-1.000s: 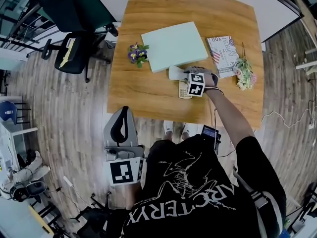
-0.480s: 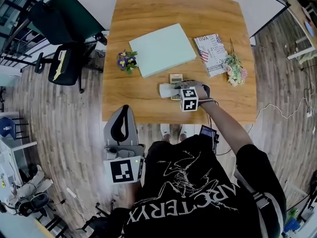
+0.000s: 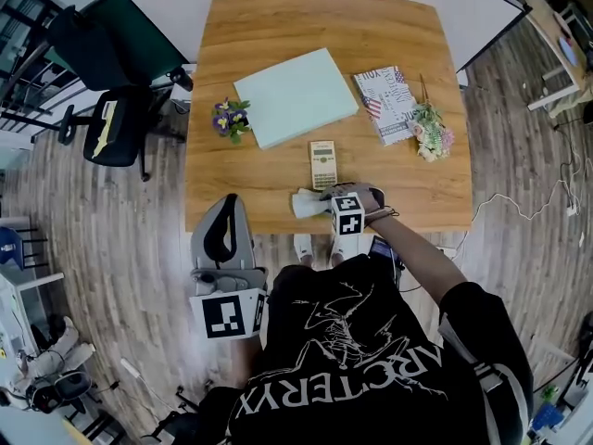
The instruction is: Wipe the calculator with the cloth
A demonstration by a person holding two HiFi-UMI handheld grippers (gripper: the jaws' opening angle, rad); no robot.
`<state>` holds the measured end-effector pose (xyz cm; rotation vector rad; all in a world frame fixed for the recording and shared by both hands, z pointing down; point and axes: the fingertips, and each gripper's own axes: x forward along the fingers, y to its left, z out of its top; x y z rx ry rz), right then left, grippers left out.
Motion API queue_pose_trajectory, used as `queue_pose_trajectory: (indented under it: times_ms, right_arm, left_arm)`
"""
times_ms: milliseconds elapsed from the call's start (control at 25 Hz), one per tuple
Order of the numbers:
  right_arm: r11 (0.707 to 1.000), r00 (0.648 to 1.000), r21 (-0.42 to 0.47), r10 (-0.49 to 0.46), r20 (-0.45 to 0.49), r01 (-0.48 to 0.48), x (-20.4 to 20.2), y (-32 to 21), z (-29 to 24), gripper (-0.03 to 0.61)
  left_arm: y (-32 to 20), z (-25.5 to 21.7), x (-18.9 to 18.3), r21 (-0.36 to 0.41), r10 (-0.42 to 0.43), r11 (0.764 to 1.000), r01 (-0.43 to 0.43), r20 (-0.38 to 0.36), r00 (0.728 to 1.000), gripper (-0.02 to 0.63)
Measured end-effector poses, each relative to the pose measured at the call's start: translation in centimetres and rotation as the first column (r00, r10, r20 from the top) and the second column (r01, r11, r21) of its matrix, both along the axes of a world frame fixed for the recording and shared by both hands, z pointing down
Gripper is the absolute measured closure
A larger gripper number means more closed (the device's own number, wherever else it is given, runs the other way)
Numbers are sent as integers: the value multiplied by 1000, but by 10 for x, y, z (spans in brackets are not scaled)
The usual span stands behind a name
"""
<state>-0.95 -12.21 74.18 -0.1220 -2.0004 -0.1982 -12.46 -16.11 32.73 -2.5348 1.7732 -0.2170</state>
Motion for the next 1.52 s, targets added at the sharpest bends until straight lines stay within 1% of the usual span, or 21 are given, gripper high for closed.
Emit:
queue_pose_trajectory:
  times_ms: [200,280,360,440,520,560,640,680,720,760,840,920,960,1000,1040,1080,1160,1280,1360,1440,1520]
  right_arm:
    - [998,998,-15,60,20,-59,0,-1,-2,485]
    - [994,992,-22,107,60,-106,-2,-5,-13,485]
    - [980,970,-48,197,140,-192,-5,-12,-33,485]
    - [952,918,-73,307,252,-299,-4,-22,-68,485]
    - [915,837,-83,396,378,-395,2,-36,-118,485]
    - [896,793,-71,422,439,-438,8,-43,-147,485]
    - [850,701,-21,448,556,-527,27,-55,-207,483]
    - [819,643,-3,453,618,-574,39,-60,-238,483]
    - [784,574,2,453,683,-621,52,-65,-268,483]
    - [746,496,-9,452,742,-666,67,-69,-297,483]
    - [667,333,-70,457,825,-742,98,-75,-344,485]
    - [595,177,-140,443,879,-792,125,-74,-379,485]
    - [567,112,-169,427,897,-806,137,-72,-395,485]
    - [546,65,-186,407,911,-817,146,-68,-409,485]
    - [532,38,-189,385,922,-825,152,-63,-420,485]
    - [522,28,-179,364,931,-834,157,-59,-430,485]
    - [510,28,-152,328,944,-847,164,-51,-444,485]
    - [505,35,-126,297,954,-854,169,-47,-452,485]
    - [497,48,-109,294,955,-861,171,-51,-449,485]
    - [490,42,-117,303,952,-864,171,-55,-445,485]
    - [491,41,-121,305,951,-863,168,-55,-444,485]
  left_arm:
    - [3,0,-2,0,9,1000,-9,-5,1000,604]
    - [3,-1,-2,4,15,1000,-15,-6,1000,604]
    - [1,-4,1,15,28,999,-28,-6,1000,604]
    - [-2,-6,5,25,49,998,-49,-6,999,604]
    - [-5,-8,11,35,73,997,-73,-5,997,604]
    - [-7,-9,15,40,86,996,-85,-6,996,604]
    - [-10,-11,22,49,110,993,-110,-8,994,604]
    - [-12,-13,26,53,121,991,-120,-6,993,604]
    - [-14,-14,30,58,129,990,-129,1,992,604]
    - [-16,-14,34,61,136,989,-136,15,991,604]
    - [-19,-14,43,53,147,987,-149,46,988,604]
    - [-21,-20,53,62,172,983,-174,44,984,604]
    - [-22,-25,57,80,186,979,-188,37,982,604]
    - [-23,-30,61,87,197,976,-199,32,980,604]
    - [-23,-32,64,84,203,975,-205,28,979,604]
    - [-23,-35,66,85,207,974,-209,26,978,604]
    - [-23,-43,69,116,213,970,-215,32,977,604]
    - [-23,-46,73,115,217,969,-220,36,975,604]
    - [-25,-43,75,107,221,969,-224,40,975,604]
    - [-27,-41,73,102,217,970,-219,29,976,604]
    - [-28,-44,69,130,211,969,-212,26,977,604]
